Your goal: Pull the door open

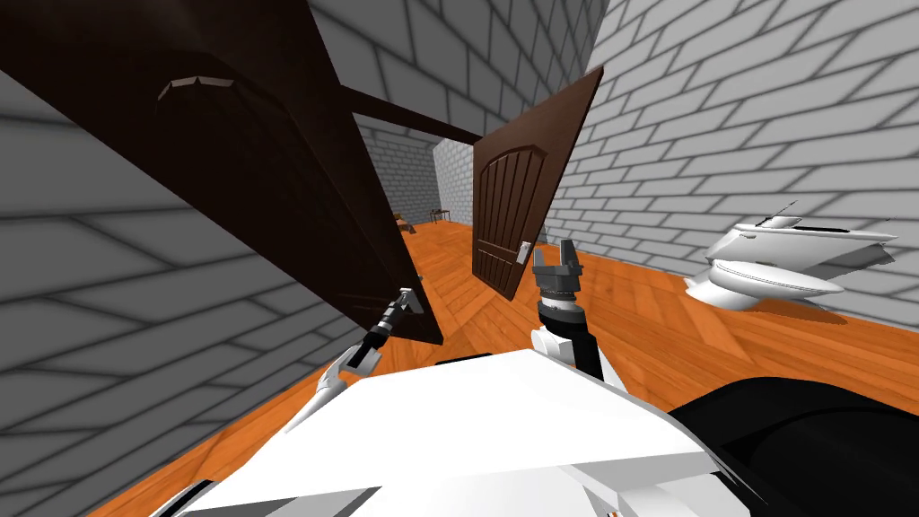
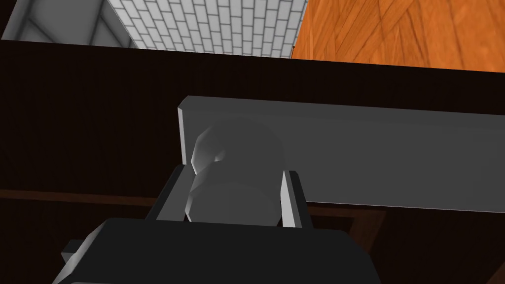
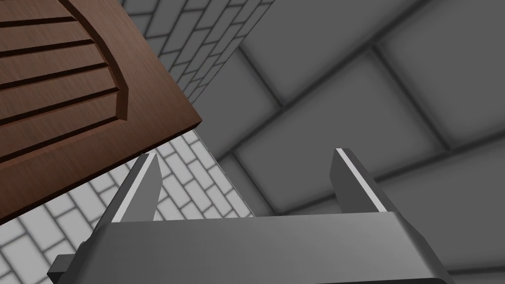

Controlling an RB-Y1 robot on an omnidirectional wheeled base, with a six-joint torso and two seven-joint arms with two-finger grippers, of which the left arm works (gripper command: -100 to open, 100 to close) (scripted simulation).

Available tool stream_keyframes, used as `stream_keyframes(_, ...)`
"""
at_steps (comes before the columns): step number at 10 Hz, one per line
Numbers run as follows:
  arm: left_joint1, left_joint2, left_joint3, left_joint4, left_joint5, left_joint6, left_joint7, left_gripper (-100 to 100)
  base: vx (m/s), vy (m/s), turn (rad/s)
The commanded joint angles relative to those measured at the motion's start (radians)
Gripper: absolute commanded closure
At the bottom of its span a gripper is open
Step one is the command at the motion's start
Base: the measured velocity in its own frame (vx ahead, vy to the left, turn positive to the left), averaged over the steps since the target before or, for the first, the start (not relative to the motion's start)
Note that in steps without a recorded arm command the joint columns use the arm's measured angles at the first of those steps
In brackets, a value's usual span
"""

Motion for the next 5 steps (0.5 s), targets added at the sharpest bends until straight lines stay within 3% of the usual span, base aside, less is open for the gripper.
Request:
stream_keyframes(1, 0.008, 0.021, -0.011, 0.002, 0.0, -0.027, 0.014, 100, -0.173, 0.052, -0.126)
stream_keyframes(2, 0.011, 0.028, -0.014, 0.003, 0.0, -0.035, 0.018, 100, -0.21, 0.116, -0.127)
stream_keyframes(5, 0.029, 0.072, -0.036, 0.007, 0.001, -0.091, 0.048, 100, -0.178, 0.156, -0.148)
